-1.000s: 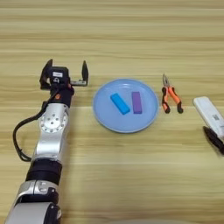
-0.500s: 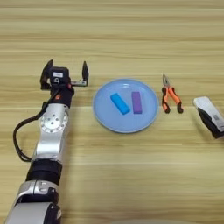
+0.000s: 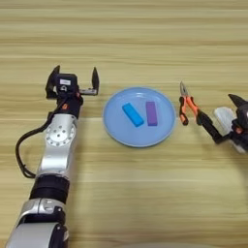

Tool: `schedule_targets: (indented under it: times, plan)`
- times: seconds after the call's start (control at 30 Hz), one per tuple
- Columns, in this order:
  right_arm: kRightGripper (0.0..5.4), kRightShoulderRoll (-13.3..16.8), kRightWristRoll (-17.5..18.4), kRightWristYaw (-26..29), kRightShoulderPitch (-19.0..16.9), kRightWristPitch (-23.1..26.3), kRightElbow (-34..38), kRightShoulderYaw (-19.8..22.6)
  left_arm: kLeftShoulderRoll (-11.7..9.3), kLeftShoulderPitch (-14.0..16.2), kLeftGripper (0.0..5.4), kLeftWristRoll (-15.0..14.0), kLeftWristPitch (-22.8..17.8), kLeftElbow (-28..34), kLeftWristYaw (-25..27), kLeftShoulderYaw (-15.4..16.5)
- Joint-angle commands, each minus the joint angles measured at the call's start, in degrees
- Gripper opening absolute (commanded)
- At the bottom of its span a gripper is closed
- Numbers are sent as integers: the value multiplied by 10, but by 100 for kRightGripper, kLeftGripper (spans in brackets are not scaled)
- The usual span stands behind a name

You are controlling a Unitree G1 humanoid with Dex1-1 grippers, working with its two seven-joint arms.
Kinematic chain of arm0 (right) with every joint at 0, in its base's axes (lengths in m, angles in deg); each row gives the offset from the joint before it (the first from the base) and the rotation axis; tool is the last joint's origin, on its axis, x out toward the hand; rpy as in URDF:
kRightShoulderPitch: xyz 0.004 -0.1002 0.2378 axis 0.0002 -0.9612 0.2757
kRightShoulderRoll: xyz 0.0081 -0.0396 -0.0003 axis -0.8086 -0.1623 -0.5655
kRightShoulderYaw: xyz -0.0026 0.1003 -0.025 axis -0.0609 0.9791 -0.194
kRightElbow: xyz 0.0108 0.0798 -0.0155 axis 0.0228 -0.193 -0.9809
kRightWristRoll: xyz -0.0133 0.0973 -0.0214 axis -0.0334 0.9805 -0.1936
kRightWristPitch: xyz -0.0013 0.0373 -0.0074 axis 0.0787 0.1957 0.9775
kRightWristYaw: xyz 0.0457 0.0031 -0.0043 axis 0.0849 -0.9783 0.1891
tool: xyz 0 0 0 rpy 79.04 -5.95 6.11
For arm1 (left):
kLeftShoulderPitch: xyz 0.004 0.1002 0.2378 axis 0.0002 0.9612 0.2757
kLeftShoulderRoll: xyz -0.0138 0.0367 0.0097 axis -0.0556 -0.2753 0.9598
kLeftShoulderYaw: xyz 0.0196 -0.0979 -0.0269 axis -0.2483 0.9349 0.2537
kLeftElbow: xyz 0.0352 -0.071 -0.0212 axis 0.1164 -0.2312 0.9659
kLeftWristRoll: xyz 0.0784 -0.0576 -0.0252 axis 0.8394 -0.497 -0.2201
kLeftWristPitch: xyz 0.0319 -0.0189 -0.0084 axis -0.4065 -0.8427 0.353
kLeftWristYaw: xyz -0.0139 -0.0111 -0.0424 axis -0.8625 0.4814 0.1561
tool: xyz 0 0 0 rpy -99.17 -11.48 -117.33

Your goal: Move the objects on the table

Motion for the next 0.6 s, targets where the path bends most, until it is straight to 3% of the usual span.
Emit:
schedule_targets:
  times: [0.03,0.6]
  plan:
    - [537,-15,-9,-8,10,18,21,-24,1,-6,540,-5,5,0,0,1]
    - [537,-68,-44,-70,47,53,-44,-55,4,1,540,-6,1,9,-1,4]
